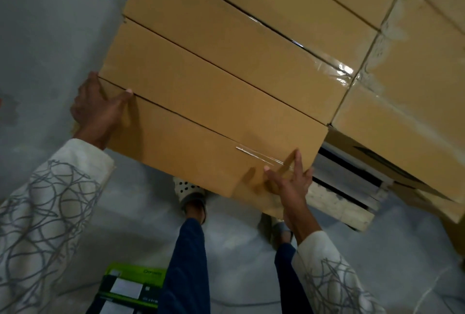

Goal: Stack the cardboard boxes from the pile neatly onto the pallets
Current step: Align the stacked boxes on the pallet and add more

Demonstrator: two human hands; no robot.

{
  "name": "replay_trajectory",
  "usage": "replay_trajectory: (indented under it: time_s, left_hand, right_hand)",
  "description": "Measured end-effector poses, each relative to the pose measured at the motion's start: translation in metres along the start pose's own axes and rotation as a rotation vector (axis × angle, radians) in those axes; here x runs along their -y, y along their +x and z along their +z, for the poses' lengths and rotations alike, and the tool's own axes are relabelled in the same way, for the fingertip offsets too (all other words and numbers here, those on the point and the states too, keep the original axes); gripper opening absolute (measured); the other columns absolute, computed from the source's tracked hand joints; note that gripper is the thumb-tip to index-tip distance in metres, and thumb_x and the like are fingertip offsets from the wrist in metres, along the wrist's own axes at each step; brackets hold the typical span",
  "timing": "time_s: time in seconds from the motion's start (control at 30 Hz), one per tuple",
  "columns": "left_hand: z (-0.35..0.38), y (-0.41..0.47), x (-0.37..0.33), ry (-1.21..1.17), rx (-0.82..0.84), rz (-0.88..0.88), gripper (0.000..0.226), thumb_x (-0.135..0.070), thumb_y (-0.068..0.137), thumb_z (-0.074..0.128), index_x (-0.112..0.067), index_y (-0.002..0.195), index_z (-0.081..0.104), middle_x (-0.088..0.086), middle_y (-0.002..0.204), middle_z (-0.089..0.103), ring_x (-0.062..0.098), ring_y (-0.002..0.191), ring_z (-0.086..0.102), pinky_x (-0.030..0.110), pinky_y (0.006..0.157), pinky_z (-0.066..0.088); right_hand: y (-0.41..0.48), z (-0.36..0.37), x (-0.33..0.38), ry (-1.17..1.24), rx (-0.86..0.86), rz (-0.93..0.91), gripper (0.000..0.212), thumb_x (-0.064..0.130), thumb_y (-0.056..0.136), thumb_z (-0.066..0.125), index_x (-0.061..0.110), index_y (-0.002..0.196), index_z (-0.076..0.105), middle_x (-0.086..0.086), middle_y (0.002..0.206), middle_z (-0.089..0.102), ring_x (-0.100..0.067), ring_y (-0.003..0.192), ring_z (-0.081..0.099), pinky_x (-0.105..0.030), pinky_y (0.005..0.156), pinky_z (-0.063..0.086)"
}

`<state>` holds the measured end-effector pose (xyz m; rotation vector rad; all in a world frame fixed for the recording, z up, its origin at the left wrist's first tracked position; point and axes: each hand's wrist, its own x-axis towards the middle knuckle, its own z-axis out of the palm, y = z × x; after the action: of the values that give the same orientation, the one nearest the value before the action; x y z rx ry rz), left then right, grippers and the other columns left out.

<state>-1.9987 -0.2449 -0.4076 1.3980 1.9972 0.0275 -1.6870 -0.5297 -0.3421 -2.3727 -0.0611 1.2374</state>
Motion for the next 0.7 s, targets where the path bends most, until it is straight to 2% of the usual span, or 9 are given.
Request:
replay_trajectory:
  time_s: [0.13, 0.23, 0.3, 0.43, 0.57, 0.63, 0.7]
  left_hand:
    - [0.002, 0.003, -0.006, -0.008, -0.011, -0.037, 0.09, -0.069, 0.071, 0.065, -0.03, 0.148, 0.041, 0.008, 0.154, 0.047, 0.04, 0.138, 0.047, 0.059, 0.115, 0.034]
    - [0.004, 0.004, -0.015, -0.043, -0.031, -0.048, 0.083, -0.058, 0.073, 0.07, -0.025, 0.145, 0.045, 0.01, 0.151, 0.048, 0.038, 0.136, 0.048, 0.054, 0.115, 0.037]
    - [0.003, 0.002, -0.019, -0.06, -0.038, -0.075, 0.082, -0.05, 0.079, 0.074, -0.022, 0.149, 0.042, 0.011, 0.154, 0.045, 0.037, 0.139, 0.044, 0.051, 0.117, 0.034]
    - [-0.001, -0.001, -0.017, -0.095, -0.049, -0.07, 0.081, -0.053, 0.077, 0.072, -0.023, 0.148, 0.045, 0.009, 0.151, 0.047, 0.036, 0.138, 0.045, 0.05, 0.116, 0.035]
    - [-0.008, 0.004, -0.017, -0.096, -0.039, -0.068, 0.085, -0.062, 0.071, 0.07, -0.027, 0.145, 0.047, 0.006, 0.148, 0.052, 0.036, 0.134, 0.05, 0.054, 0.113, 0.039]
    - [-0.009, 0.006, -0.017, -0.073, -0.023, -0.068, 0.084, -0.057, 0.077, 0.073, -0.025, 0.149, 0.044, 0.008, 0.151, 0.048, 0.036, 0.137, 0.047, 0.053, 0.115, 0.037]
    - [-0.01, 0.007, -0.017, -0.066, -0.024, -0.054, 0.084, -0.058, 0.076, 0.072, -0.024, 0.148, 0.045, 0.009, 0.151, 0.049, 0.036, 0.137, 0.048, 0.052, 0.114, 0.038]
  right_hand:
    - [0.001, -0.005, 0.003, -0.053, 0.046, 0.006, 0.11, 0.046, 0.075, 0.087, 0.066, 0.151, 0.009, 0.008, 0.168, -0.027, -0.033, 0.157, -0.008, -0.059, 0.122, 0.014]
    - [0.002, -0.005, 0.003, -0.024, 0.025, 0.003, 0.108, 0.042, 0.075, 0.089, 0.062, 0.153, 0.017, 0.006, 0.17, -0.02, -0.034, 0.157, 0.001, -0.055, 0.122, 0.02]
    - [0.003, -0.005, 0.002, 0.003, 0.003, 0.0, 0.106, 0.042, 0.074, 0.089, 0.062, 0.152, 0.021, 0.004, 0.17, -0.014, -0.037, 0.156, 0.007, -0.057, 0.121, 0.025]
    - [0.007, -0.004, -0.004, 0.016, 0.005, -0.018, 0.11, 0.056, 0.062, 0.087, 0.064, 0.151, 0.023, 0.005, 0.17, -0.01, -0.042, 0.154, 0.011, -0.064, 0.119, 0.03]
    - [0.009, 0.001, -0.005, 0.04, 0.01, -0.027, 0.104, 0.072, 0.049, 0.088, 0.082, 0.132, 0.025, 0.008, 0.169, -0.006, -0.039, 0.154, 0.015, -0.063, 0.119, 0.031]
    - [0.009, 0.003, -0.004, 0.024, 0.004, -0.039, 0.102, 0.073, 0.048, 0.087, 0.084, 0.127, 0.023, 0.008, 0.169, -0.006, -0.037, 0.154, 0.013, -0.063, 0.12, 0.029]
    - [0.009, 0.003, -0.004, 0.013, 0.001, -0.051, 0.104, 0.072, 0.05, 0.087, 0.081, 0.132, 0.023, 0.008, 0.169, -0.006, -0.038, 0.155, 0.011, -0.065, 0.12, 0.027]
